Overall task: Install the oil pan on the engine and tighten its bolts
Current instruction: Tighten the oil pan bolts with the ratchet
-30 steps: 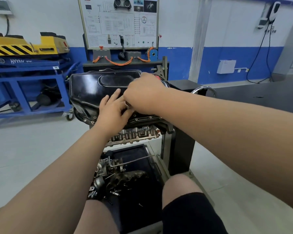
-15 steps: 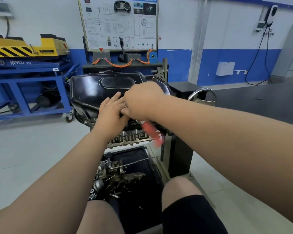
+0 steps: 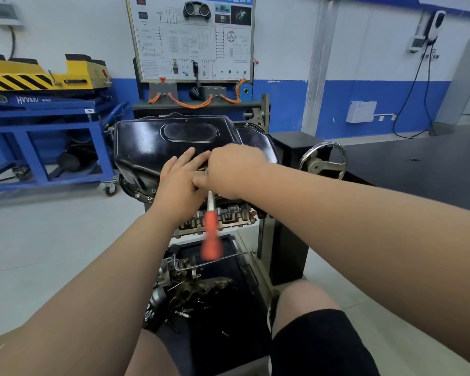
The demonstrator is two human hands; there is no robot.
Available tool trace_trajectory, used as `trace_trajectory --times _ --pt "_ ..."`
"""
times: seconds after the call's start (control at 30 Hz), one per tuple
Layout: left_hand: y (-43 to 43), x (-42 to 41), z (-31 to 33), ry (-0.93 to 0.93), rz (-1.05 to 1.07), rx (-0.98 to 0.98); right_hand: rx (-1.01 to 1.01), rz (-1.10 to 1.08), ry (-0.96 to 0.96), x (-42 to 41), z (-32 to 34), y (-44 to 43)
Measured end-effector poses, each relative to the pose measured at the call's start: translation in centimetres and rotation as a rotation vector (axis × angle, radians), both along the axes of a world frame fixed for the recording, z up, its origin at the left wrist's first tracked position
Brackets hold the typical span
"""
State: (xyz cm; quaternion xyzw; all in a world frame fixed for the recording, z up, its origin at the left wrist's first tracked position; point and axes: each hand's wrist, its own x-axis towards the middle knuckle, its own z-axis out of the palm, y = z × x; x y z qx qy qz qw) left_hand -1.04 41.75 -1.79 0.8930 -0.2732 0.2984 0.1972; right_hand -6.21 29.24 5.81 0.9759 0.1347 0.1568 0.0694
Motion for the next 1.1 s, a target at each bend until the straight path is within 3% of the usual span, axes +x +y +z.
trace_trajectory --times 0.13,0.2,0.37,0.57,0.63,0.77,0.97,1.03,1.1 --pt "-0.1 -0.1 -0.3 -0.023 0.002 -0.041 -0.382 0.266 -0.158 0.2 1.9 -0.7" --pt "0.0 -0.1 -0.2 -0.030 -0.008 -0.067 -0.414 0.276 -0.200 0.2 1.8 -0.6" --pt "-0.2 -0.2 -0.4 -0.030 0.010 -0.056 0.014 -0.021 -0.004 -0.6 -0.2 0.4" --pt "-0.1 -0.1 -0.6 -0.027 0.014 -0.073 -0.498 0.289 -0.239 -0.1 1.7 -0.8" --pt "0.0 0.0 -0.6 -0.027 0.006 -0.064 -0.409 0.229 -0.213 -0.3 0.9 -0.7" --pt "0.0 -0.2 -0.9 -0.058 0.017 -0.008 0.114 -0.039 0.005 -0.8 -1.0 0.2" --pt "-0.1 -0.3 -1.0 -0.070 -0.003 -0.107 -0.462 0.262 -0.219 -0.4 1.5 -0.2" --pt "0.0 -0.1 -1.0 -0.065 -0.002 -0.089 -0.395 0.184 -0.199 -0.4 0.8 0.1" --pt "0.0 0.0 -1.2 -0.061 0.014 -0.022 -0.084 0.016 -0.040 -0.8 -0.2 0.5"
